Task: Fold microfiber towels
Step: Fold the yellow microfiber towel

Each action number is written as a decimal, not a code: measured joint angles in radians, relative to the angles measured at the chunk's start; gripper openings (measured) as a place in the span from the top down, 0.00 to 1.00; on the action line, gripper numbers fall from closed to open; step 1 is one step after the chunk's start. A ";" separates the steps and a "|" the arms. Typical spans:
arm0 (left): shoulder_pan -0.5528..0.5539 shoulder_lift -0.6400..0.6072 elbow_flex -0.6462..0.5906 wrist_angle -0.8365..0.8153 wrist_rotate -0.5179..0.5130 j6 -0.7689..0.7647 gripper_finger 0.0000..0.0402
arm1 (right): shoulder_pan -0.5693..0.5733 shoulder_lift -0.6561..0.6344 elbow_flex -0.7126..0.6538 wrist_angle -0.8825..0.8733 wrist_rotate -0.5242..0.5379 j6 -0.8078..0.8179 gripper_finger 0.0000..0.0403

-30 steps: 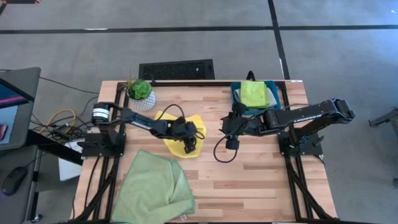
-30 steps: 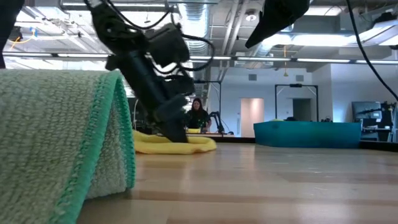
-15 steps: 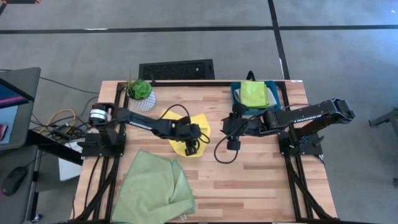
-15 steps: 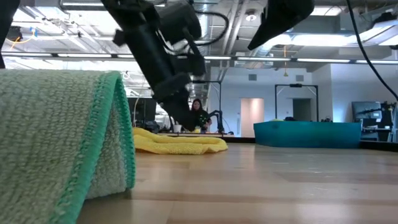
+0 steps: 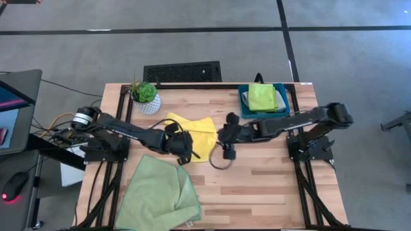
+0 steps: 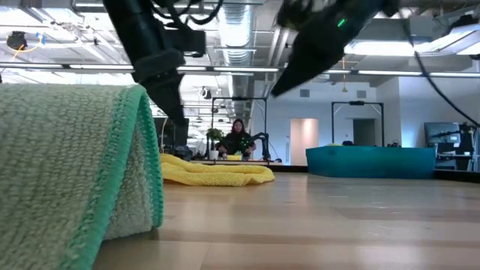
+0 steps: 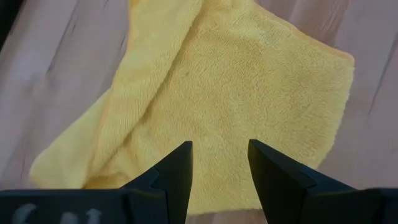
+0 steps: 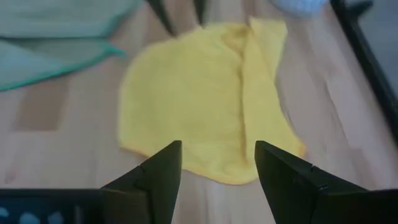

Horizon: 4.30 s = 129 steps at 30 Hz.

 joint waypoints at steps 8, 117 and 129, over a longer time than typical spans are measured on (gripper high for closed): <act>-0.081 -0.048 -0.011 -0.126 -0.081 -0.199 0.63 | -0.159 0.220 0.138 -0.014 -0.022 0.082 0.44; 0.287 0.044 -0.011 0.135 0.005 0.656 0.71 | -0.320 0.119 0.252 -0.197 -0.197 -0.118 0.99; 0.377 0.044 -0.012 0.202 0.128 0.719 0.71 | -0.320 0.119 0.252 -0.208 -0.197 -0.150 0.99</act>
